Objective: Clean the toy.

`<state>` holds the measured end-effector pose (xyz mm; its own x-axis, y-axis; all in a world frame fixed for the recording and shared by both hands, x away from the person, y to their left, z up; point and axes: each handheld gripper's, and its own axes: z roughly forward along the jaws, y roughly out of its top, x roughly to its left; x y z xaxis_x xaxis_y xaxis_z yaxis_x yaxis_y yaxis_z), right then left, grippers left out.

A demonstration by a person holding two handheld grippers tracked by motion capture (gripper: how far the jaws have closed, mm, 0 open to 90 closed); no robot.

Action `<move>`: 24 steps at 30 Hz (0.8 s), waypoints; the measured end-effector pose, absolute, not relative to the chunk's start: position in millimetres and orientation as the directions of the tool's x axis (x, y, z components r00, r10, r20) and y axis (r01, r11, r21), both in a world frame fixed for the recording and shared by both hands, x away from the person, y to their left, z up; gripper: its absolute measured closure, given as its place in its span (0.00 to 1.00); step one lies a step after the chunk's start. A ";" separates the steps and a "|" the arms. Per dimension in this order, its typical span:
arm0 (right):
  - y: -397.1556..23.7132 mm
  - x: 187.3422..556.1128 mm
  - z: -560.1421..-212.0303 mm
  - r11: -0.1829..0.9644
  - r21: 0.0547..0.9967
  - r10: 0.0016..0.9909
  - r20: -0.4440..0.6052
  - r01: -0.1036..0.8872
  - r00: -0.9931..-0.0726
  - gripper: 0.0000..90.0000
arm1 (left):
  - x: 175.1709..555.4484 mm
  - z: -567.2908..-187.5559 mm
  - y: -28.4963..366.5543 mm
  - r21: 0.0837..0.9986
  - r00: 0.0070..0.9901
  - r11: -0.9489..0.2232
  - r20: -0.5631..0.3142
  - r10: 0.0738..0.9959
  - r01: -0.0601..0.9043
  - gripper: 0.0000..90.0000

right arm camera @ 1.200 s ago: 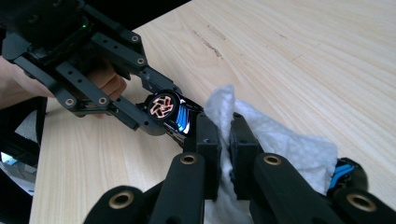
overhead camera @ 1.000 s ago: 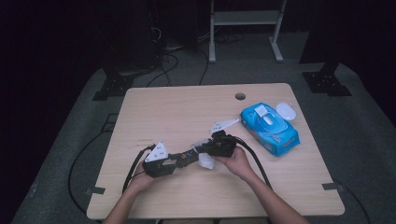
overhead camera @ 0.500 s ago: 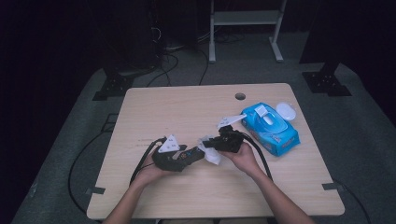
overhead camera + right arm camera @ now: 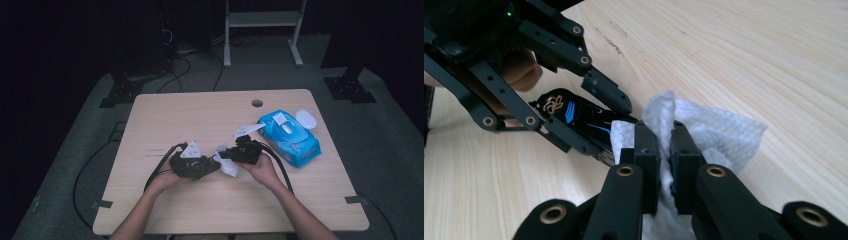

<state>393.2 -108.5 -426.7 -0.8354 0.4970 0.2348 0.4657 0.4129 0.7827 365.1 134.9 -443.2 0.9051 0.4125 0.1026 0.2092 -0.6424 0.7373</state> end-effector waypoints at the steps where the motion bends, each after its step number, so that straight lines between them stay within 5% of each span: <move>1: -107.7 391.9 -425.8 0.421 0.783 0.498 0.222 0.458 -0.838 0.94 | 364.3 -442.8 137.2 0.738 0.907 -0.643 0.101 0.408 0.207 0.64; 19: -109.8 375.8 -423.4 0.457 0.789 0.498 0.155 0.410 -0.853 0.94 | 359.6 -439.6 146.6 0.719 0.929 -0.664 0.071 0.362 0.204 0.64; 24: -107.8 375.5 -424.9 0.455 0.791 0.492 0.160 0.409 -0.856 0.94 | 364.8 -437.2 128.4 0.694 0.929 -0.688 0.077 0.363 0.212 0.51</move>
